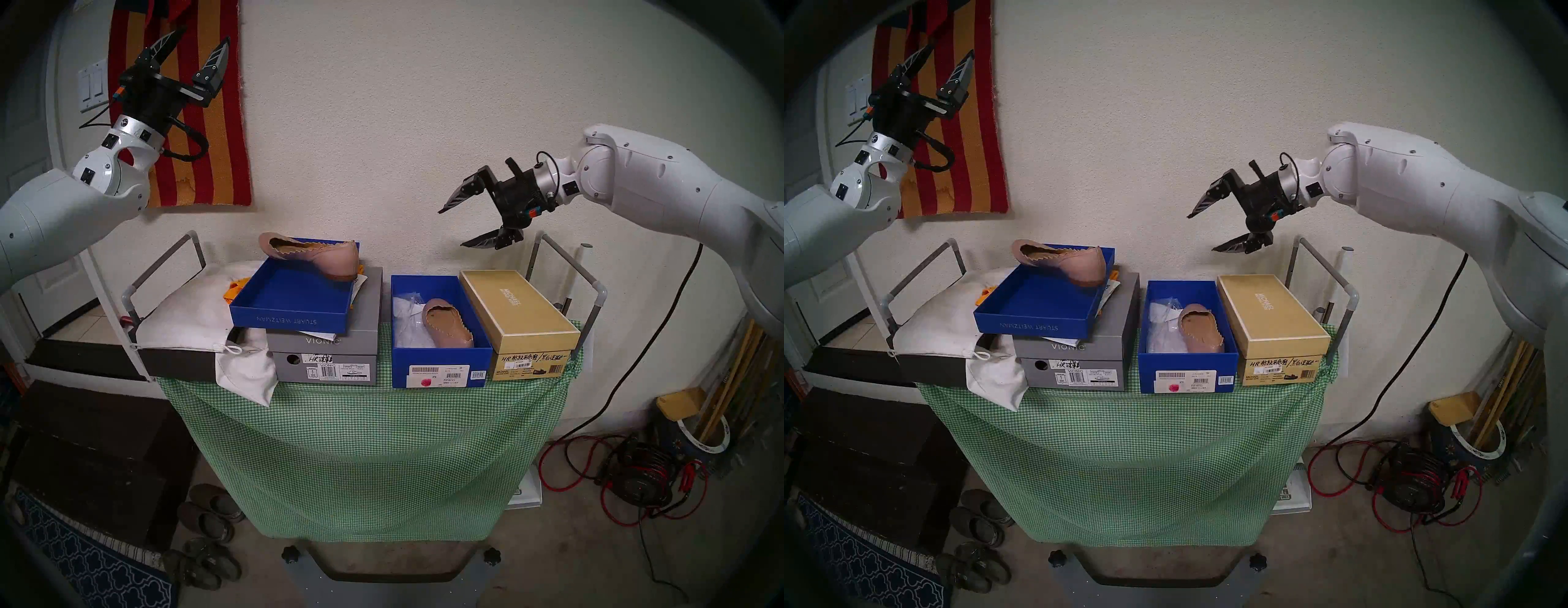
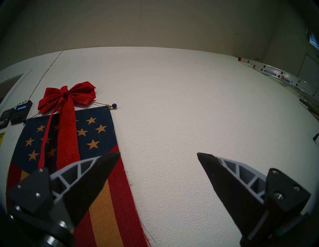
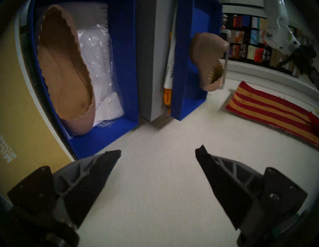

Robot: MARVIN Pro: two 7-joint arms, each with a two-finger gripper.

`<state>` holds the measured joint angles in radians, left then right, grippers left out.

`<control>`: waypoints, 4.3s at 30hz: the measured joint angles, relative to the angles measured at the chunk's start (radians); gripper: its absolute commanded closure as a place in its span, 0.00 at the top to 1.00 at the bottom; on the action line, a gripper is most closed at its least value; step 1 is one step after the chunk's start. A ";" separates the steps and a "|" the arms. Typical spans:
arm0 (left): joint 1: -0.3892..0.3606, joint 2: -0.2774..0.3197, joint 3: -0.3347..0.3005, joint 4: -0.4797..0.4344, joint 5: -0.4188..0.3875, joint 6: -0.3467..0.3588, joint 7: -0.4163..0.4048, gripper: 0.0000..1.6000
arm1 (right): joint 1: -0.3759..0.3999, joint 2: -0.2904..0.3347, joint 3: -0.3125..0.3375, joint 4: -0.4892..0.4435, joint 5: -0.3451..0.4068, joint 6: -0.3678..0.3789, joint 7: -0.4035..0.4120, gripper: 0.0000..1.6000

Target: Put shoes into shoe box

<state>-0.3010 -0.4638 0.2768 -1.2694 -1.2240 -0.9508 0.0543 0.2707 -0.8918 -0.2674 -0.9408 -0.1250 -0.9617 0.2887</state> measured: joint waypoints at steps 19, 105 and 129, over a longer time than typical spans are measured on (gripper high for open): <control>-0.001 0.000 0.001 0.000 0.000 0.000 0.000 1.00 | -0.071 0.115 -0.059 -0.183 -0.207 0.000 -0.193 0.00; -0.004 0.000 0.005 0.000 -0.001 -0.001 0.001 1.00 | 0.037 -0.416 -0.509 0.003 0.014 0.000 0.202 0.00; -0.005 0.000 0.007 0.000 -0.001 -0.002 0.001 1.00 | 0.009 -0.469 -0.483 0.070 0.057 0.000 0.180 0.00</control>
<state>-0.3059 -0.4638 0.2838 -1.2697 -1.2250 -0.9523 0.0550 0.2797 -1.3610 -0.7501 -0.8705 -0.0675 -0.9617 0.4688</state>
